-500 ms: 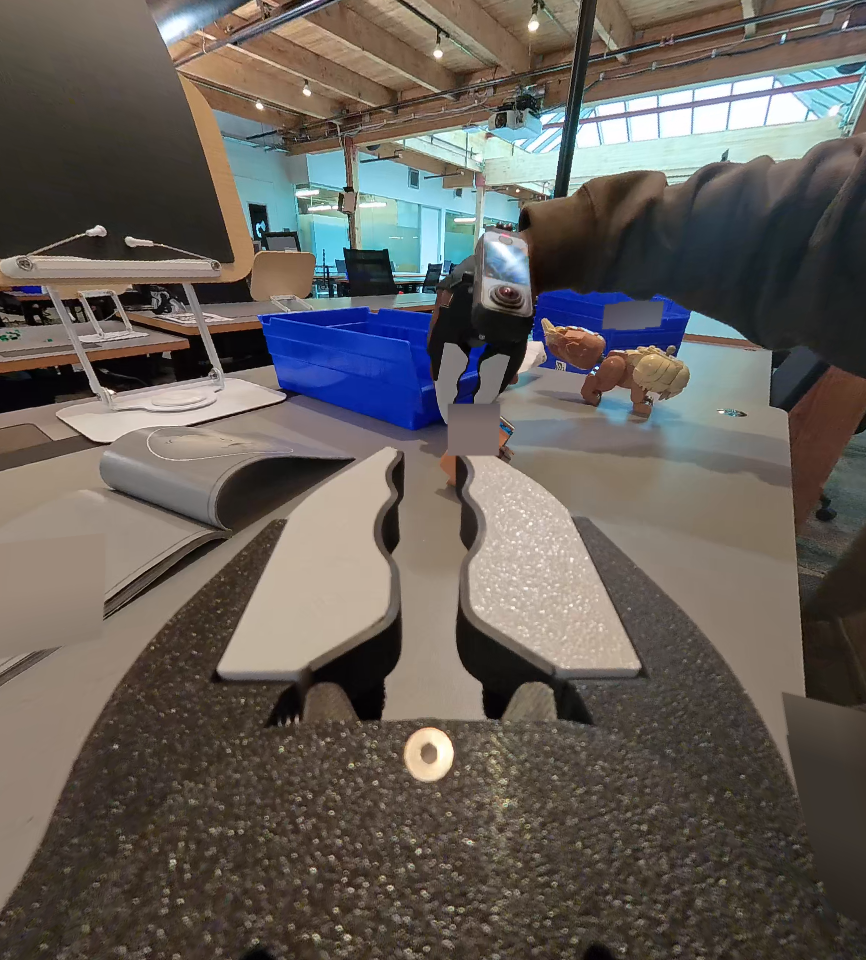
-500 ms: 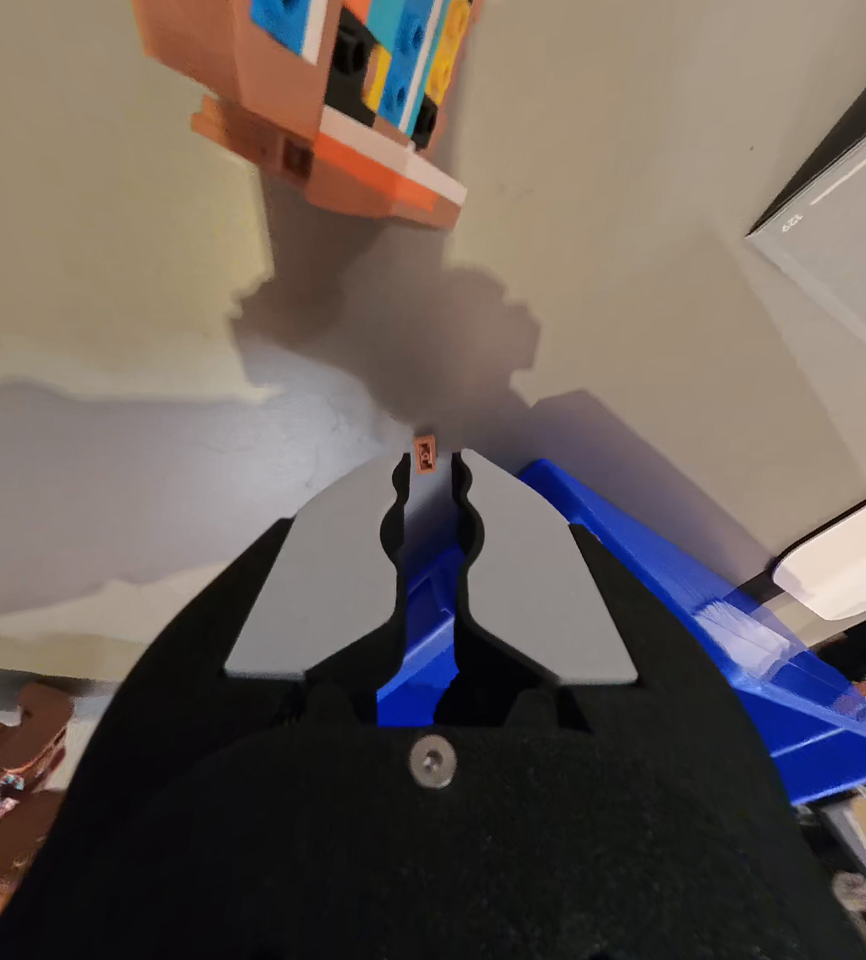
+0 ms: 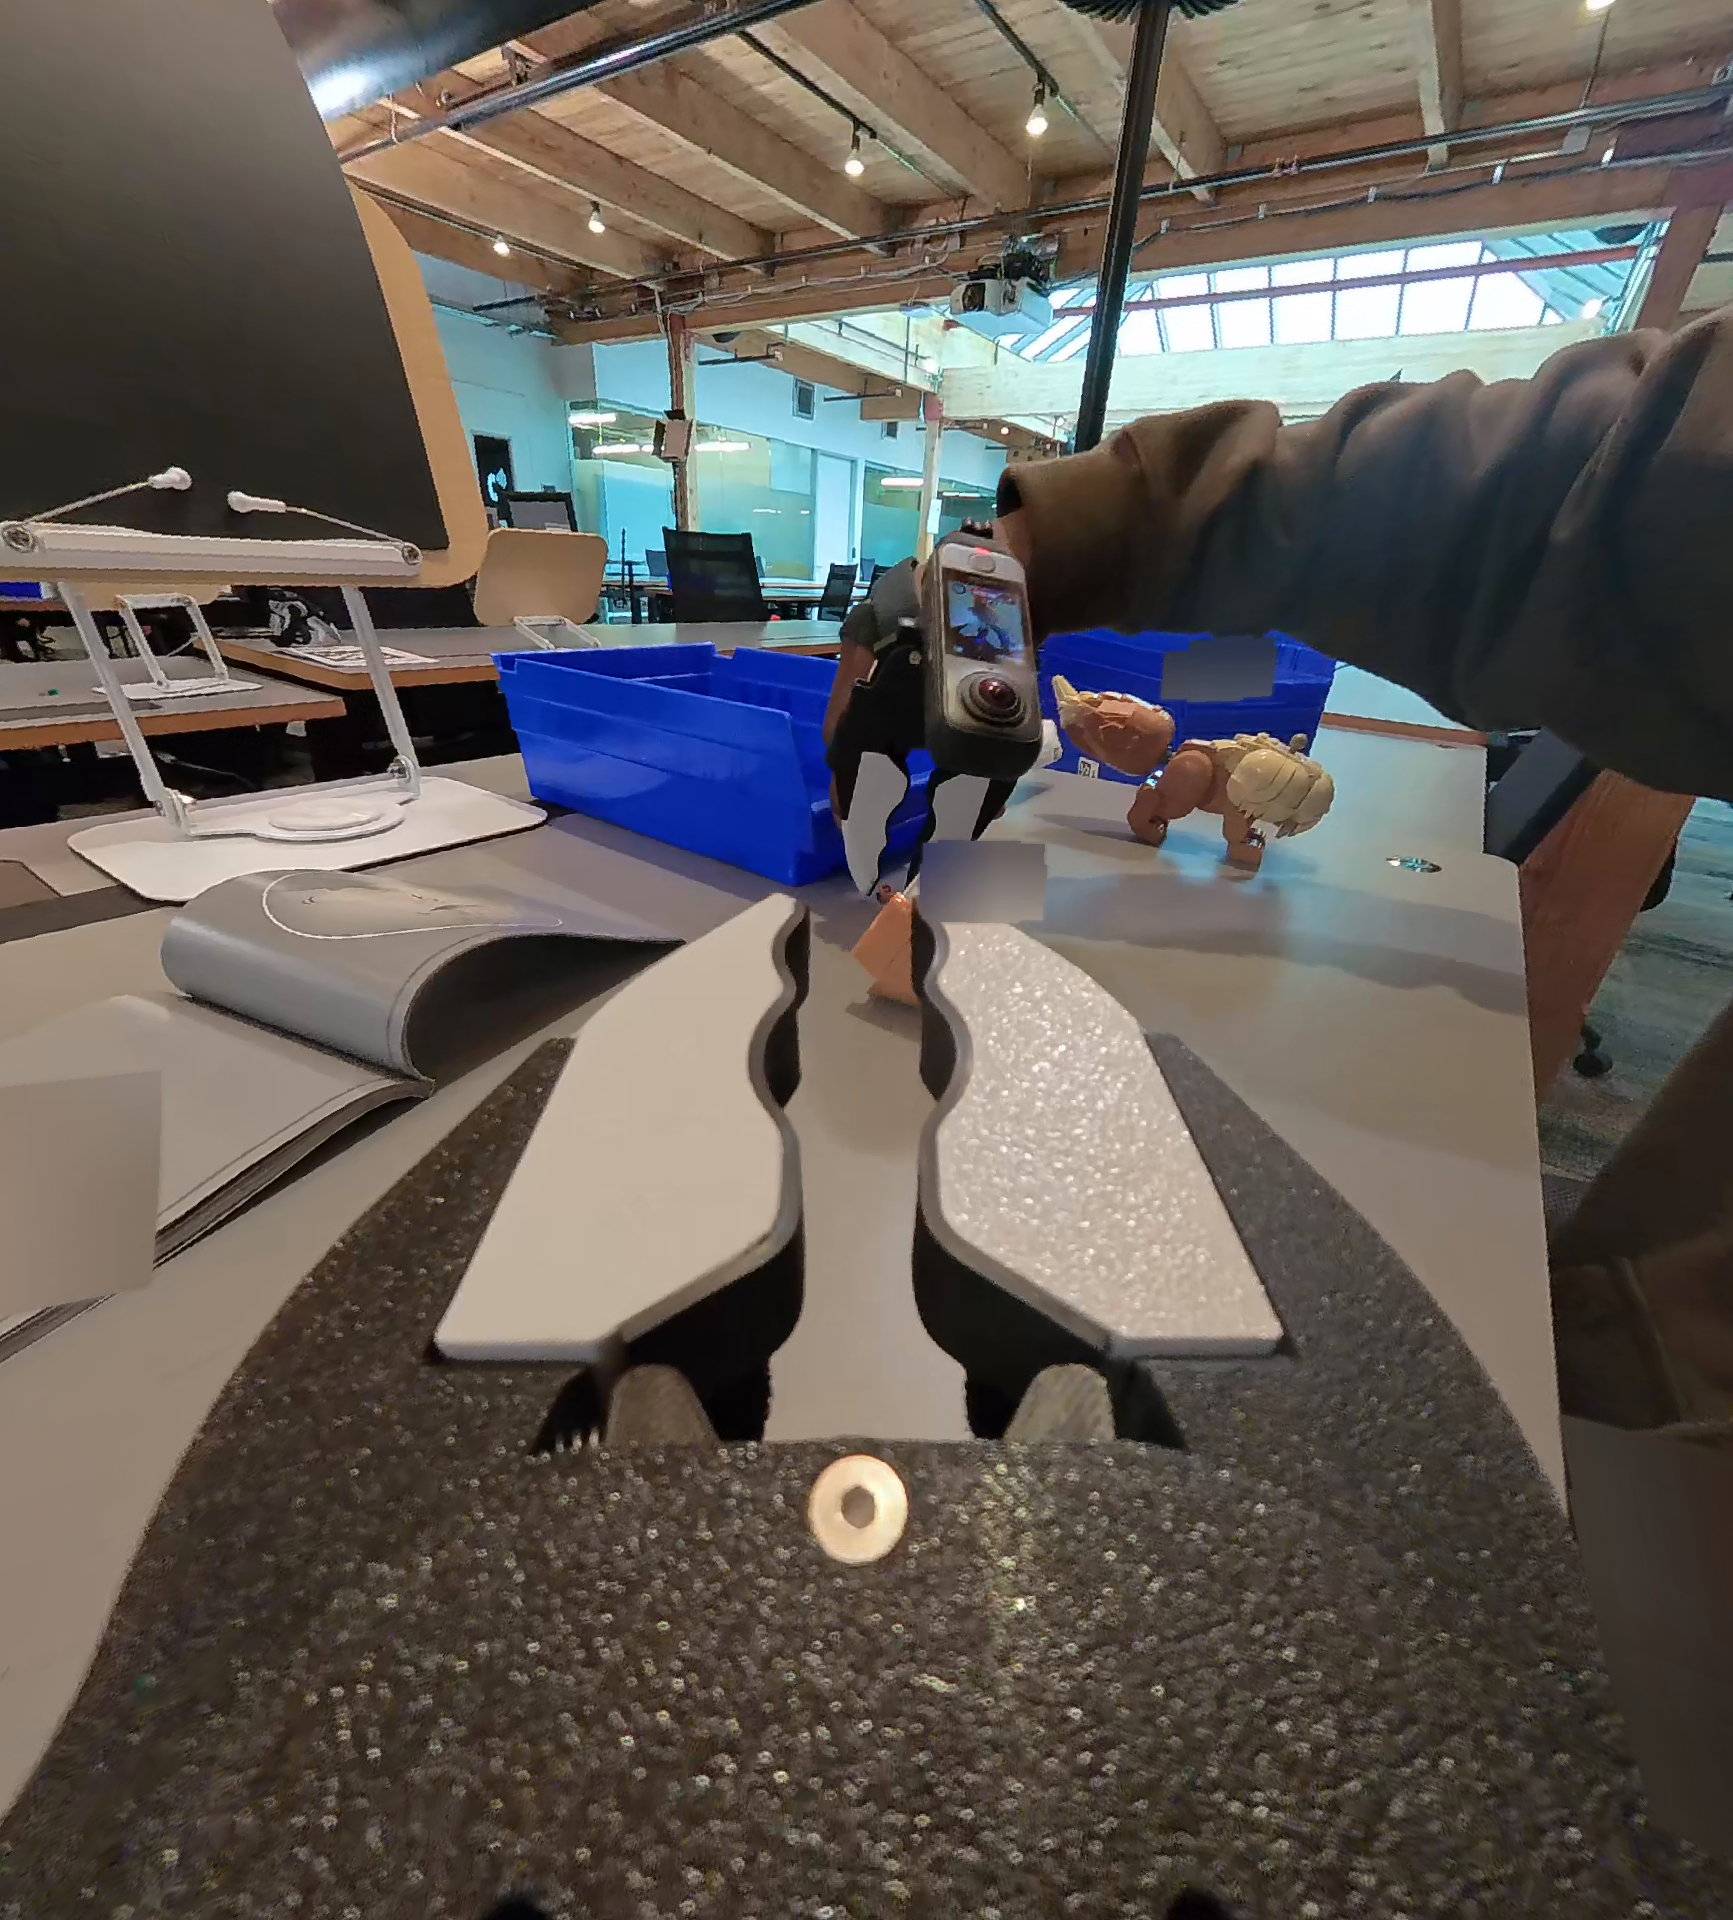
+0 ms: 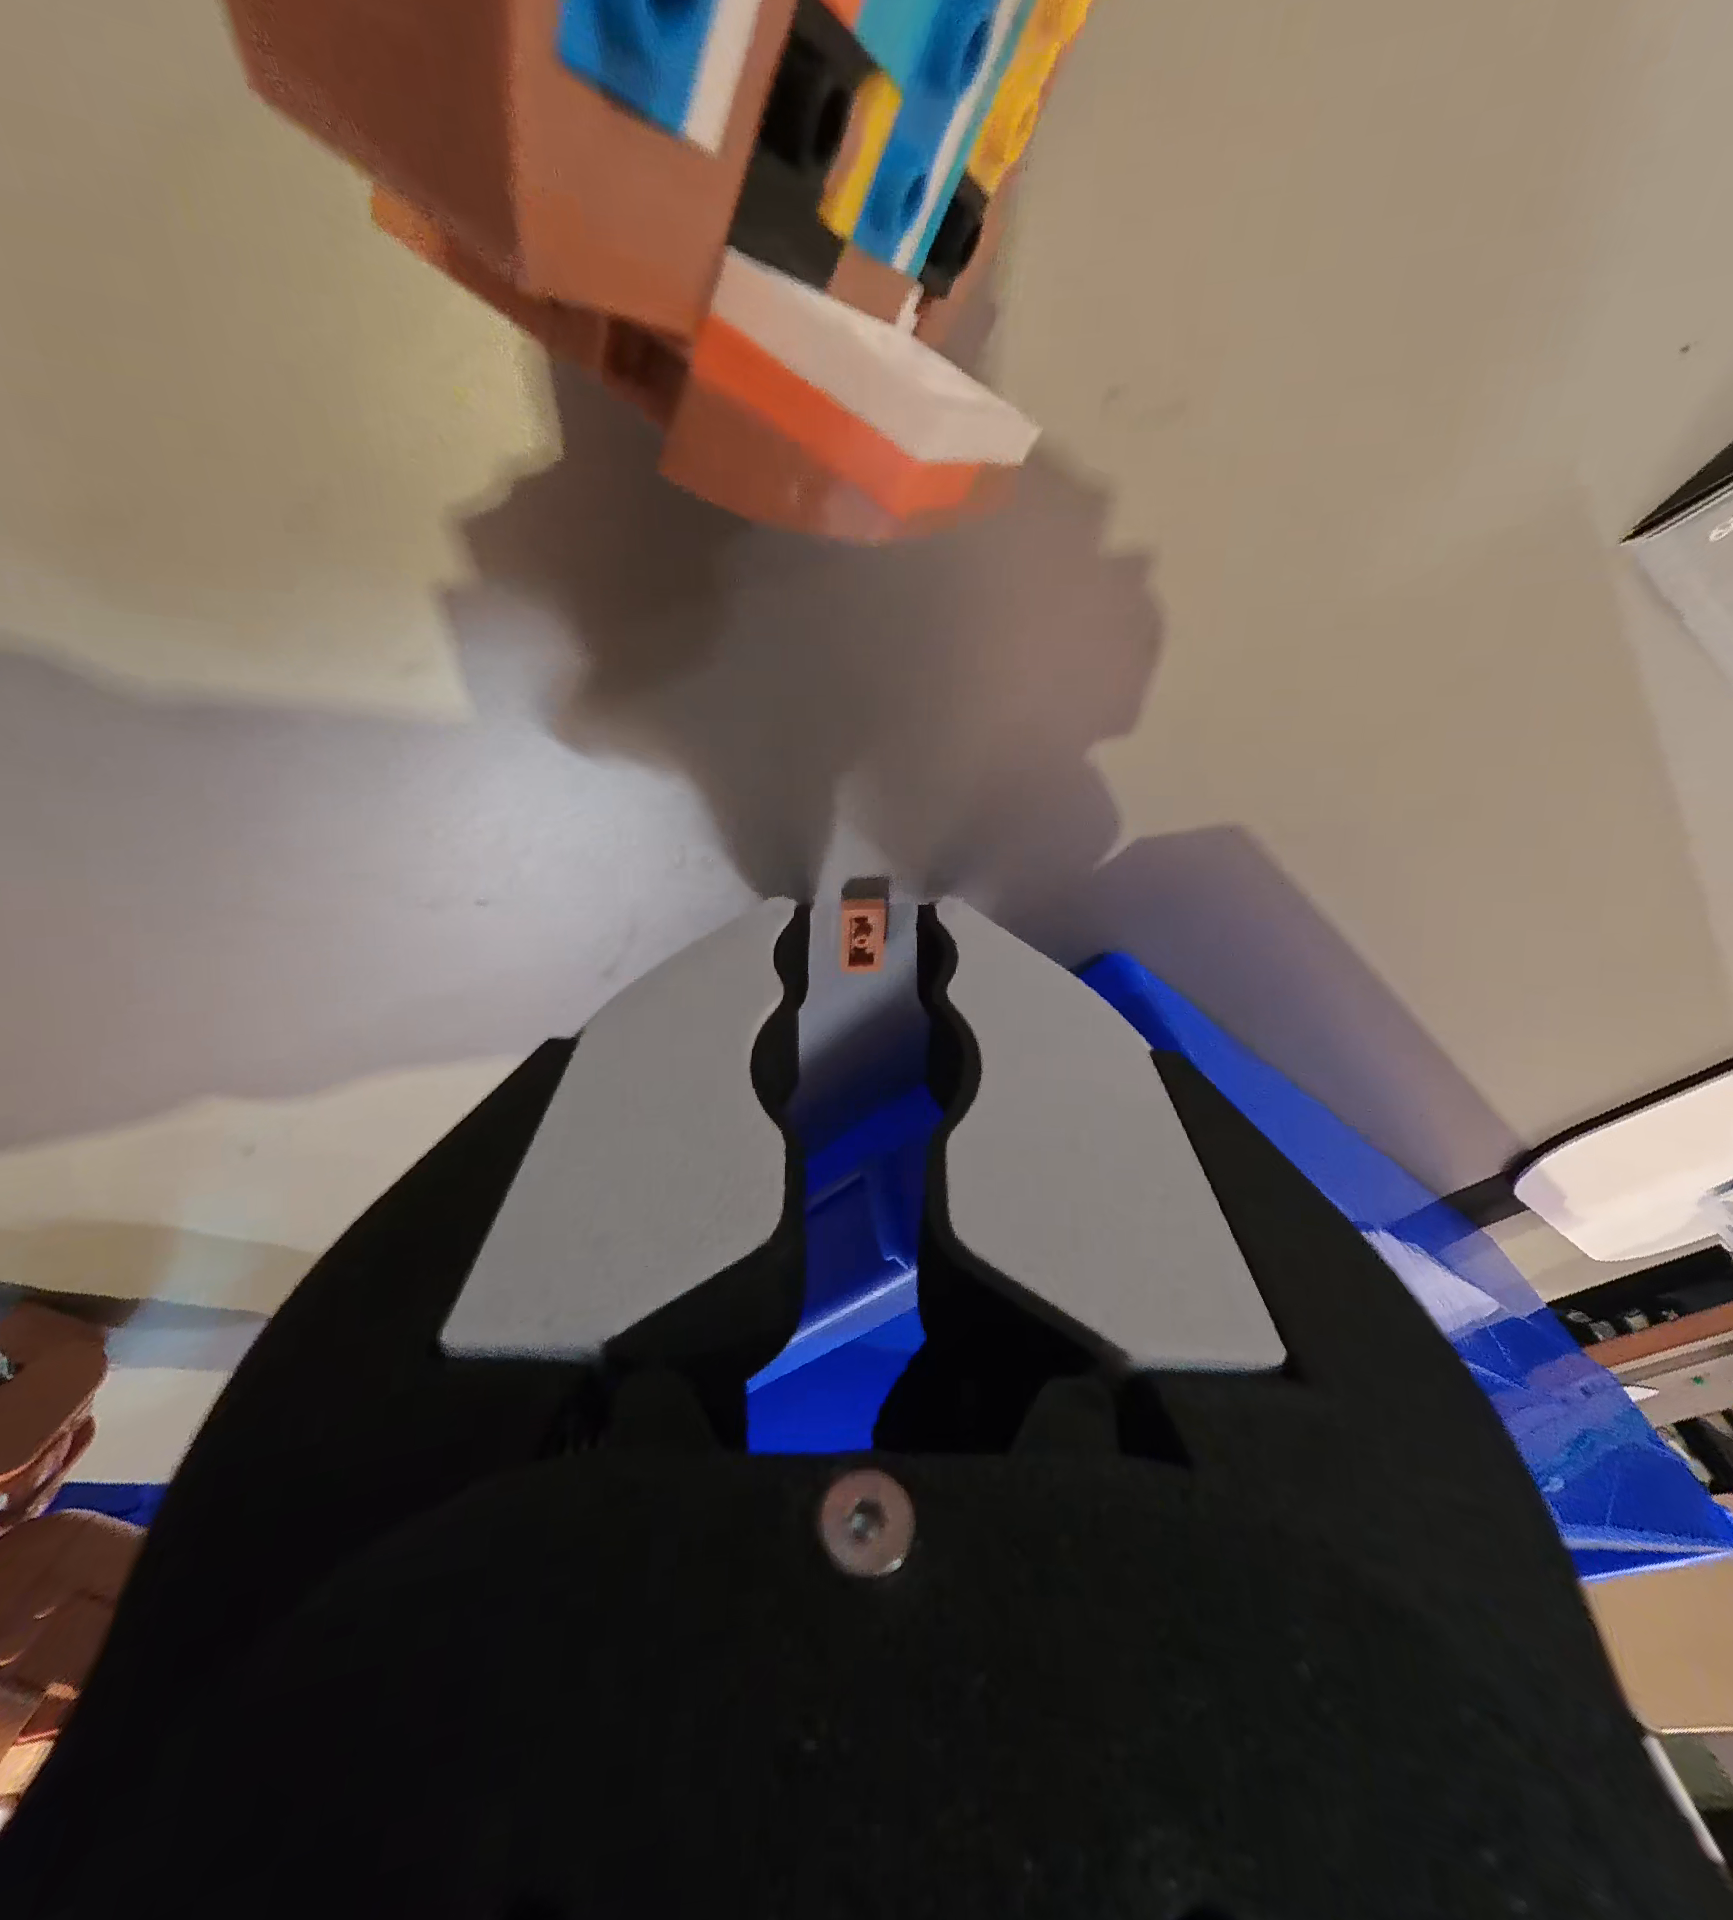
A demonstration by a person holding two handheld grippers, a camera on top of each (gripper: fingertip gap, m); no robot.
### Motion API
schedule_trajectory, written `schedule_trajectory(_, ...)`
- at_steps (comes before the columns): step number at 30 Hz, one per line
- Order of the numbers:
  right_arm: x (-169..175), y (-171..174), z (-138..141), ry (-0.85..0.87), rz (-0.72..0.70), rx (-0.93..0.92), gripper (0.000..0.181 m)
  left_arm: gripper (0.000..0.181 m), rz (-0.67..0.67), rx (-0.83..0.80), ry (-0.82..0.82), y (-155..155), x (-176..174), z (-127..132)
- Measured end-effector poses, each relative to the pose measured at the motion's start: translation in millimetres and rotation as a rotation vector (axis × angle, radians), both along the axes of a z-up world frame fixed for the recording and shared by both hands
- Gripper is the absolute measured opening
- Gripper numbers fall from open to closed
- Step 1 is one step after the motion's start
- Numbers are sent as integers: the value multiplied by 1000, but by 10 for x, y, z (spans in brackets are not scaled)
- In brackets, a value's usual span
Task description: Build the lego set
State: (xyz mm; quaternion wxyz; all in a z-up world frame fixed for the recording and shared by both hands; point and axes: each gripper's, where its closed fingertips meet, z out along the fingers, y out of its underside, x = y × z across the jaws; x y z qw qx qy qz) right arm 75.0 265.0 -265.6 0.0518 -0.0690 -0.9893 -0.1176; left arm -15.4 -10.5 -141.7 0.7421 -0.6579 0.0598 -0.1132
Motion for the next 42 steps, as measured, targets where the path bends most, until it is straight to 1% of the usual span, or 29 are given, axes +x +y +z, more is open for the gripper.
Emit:
schedule_trajectory(4,35,26,-14,-63,-33,16,9,18,-5,10,-5,-10,6,17)
schedule_trajectory(9,37,27,-16,-87,-58,26,8,18,-14,29,-18,-33,10,50)
schedule_trajectory(12,50,13,14,-53,-63,13,8,18,-13,34,-22,-44,4,57)
schedule_trajectory(14,52,-11,169,-3,-93,-35,8,18,-12,36,-26,-51,3,59)
schedule_trajectory(17,-36,-32,631,120,-219,-217,8,18,-14,36,-31,-50,3,59)
schedule_trajectory(19,-130,89,905,206,-306,-308,8,18,-21,36,-36,-47,9,61)
schedule_trajectory(21,-249,277,1009,274,-398,-367,8,18,-23,36,-39,-45,10,62)
schedule_trajectory(23,-335,416,931,286,-484,-413,8,17,-23,37,-41,-49,9,63)
schedule_trajectory(26,-402,560,676,265,-569,-391,9,17,-15,36,-50,-61,-3,57)
schedule_trajectory(29,-420,579,529,248,-608,-377,20,18,-14,19,-54,-59,-1,28)
schedule_trajectory(32,-438,591,580,297,-632,-358,37,18,-16,4,-47,-46,8,3)
schedule_trajectory(35,-493,437,851,463,-638,-421,44,18,-14,-2,-44,-41,11,-8)
schedule_trajectory(38,-497,50,1125,662,-603,-531,47,18,0,-3,-52,-36,-16,-10)
schedule_trajectory(40,-486,-289,1186,765,-571,-627,45,18,18,-4,-54,-26,-50,-11)
schedule_trajectory(42,-501,-613,1166,849,-551,-737,44,18,45,-8,-48,-1,-102,-15)
